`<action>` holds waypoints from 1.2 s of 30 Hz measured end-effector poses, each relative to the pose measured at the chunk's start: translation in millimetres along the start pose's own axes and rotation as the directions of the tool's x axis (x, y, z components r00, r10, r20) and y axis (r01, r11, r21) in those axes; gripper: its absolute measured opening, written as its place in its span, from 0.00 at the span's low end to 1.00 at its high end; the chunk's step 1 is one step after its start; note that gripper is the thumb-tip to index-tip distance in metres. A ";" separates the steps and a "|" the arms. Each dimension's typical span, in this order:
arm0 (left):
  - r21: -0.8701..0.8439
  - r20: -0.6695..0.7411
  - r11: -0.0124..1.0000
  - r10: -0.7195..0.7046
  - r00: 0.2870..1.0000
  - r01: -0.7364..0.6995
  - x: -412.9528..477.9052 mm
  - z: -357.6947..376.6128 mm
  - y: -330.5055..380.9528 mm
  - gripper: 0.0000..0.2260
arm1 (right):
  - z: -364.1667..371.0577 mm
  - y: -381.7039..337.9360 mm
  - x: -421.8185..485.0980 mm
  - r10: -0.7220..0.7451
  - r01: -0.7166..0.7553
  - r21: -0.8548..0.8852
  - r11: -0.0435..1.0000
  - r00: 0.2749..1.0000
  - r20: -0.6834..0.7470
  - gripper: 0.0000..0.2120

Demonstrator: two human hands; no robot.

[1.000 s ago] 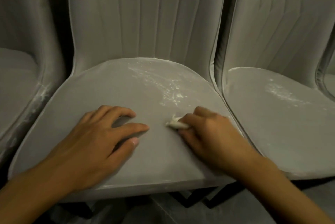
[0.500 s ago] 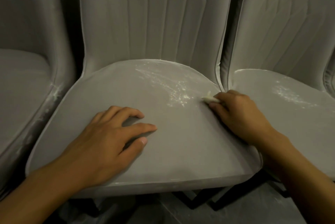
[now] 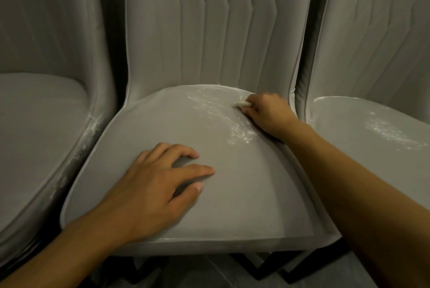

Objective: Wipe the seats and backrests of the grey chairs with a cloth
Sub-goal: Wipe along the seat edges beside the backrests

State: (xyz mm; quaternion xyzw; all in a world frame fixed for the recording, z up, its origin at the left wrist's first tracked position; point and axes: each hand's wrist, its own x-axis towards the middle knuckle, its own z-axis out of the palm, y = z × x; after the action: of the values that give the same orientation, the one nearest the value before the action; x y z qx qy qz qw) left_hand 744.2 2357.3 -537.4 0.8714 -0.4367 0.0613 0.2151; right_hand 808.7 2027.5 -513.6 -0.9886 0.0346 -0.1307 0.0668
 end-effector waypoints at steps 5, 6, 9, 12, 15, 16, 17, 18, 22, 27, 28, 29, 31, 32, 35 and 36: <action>0.035 -0.023 0.999 0.023 0.999 -0.022 -1.3 1.3 3.4 0.17 | -15.3 -50.5 -50.9 -0.434 0.418 0.198 0.887 0.900 0.041 0.12; 0.032 -0.031 0.999 0.023 0.999 -0.022 -1.1 1.2 2.8 0.17 | -19.7 -57.1 -64.2 -0.483 0.453 0.260 0.853 0.873 0.067 0.12; 0.024 -0.034 1.000 0.021 0.999 -0.020 0.1 1.0 1.3 0.17 | -34.3 -52.4 -81.3 -0.527 0.457 0.361 0.813 0.841 0.122 0.14; 0.001 -0.031 1.000 0.016 0.999 -0.016 0.4 0.6 0.2 0.17 | -36.9 -24.3 -60.1 -0.404 0.369 0.250 0.895 0.909 0.103 0.18; -0.035 -0.046 0.999 0.008 0.999 -0.010 0.5 -0.2 -1.1 0.15 | -20.8 6.0 -26.1 -0.123 0.116 0.161 0.980 0.992 0.032 0.17; -0.043 -0.049 0.999 0.008 0.999 -0.010 0.6 -0.6 -1.3 0.15 | -14.8 10.9 -16.5 -0.029 0.028 0.152 0.988 1.000 0.006 0.16; -0.051 -0.049 0.999 0.008 0.999 -0.010 0.3 -0.9 -1.5 0.14 | -9.1 10.0 -9.7 0.016 -0.013 0.132 0.991 1.000 -0.016 0.16; -0.057 -0.051 0.998 0.007 0.999 -0.010 0.0 -1.2 -1.6 0.14 | -3.4 6.9 -4.5 0.004 -0.002 0.086 0.996 1.000 -0.023 0.15; -0.111 -0.125 0.994 -0.022 0.992 0.008 1.8 0.5 -3.2 0.10 | -6.4 -46.2 -21.3 -0.332 0.329 0.067 0.942 0.943 0.033 0.12; -0.247 -0.243 0.961 -0.182 0.953 0.121 4.1 4.7 -9.3 0.06 | -28.1 -99.9 -99.6 -0.565 0.515 0.312 0.799 0.820 0.092 0.08; -0.240 -0.235 0.962 -0.184 0.954 0.127 4.0 5.2 -9.6 0.06 | -32.6 -102.8 -110.1 -0.579 0.509 0.351 0.786 0.806 0.127 0.09; -0.218 -0.219 0.968 -0.172 0.960 0.124 3.8 5.5 -9.4 0.07 | -36.5 -103.9 -116.6 -0.583 0.489 0.400 0.775 0.798 0.154 0.10; -0.170 -0.192 0.980 -0.139 0.971 0.107 3.7 5.6 -8.2 0.07 | -40.8 -98.7 -116.9 -0.581 0.462 0.467 0.754 0.800 0.147 0.11; -0.160 -0.187 0.982 -0.131 0.974 0.102 4.1 5.4 -7.2 0.07 | -41.4 -93.1 -112.2 -0.571 0.472 0.438 0.765 0.811 0.124 0.11; -0.175 -0.180 0.979 -0.133 0.975 0.102 3.5 3.5 -4.1 0.07 | -35.6 -58.2 -80.6 -0.429 0.421 0.101 0.901 0.900 0.073 0.16; -0.175 -0.181 0.980 -0.128 0.975 0.096 2.9 2.8 -4.0 0.06 | -35.2 -46.8 -70.9 -0.329 0.330 -0.009 0.944 0.942 0.060 0.18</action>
State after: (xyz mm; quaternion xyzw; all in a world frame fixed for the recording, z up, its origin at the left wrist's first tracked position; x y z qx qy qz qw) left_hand 748.9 2356.1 -540.4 0.8639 -0.3677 0.0962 0.3306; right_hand 733.5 2075.6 -491.3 -0.9844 -0.1320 -0.1111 0.0358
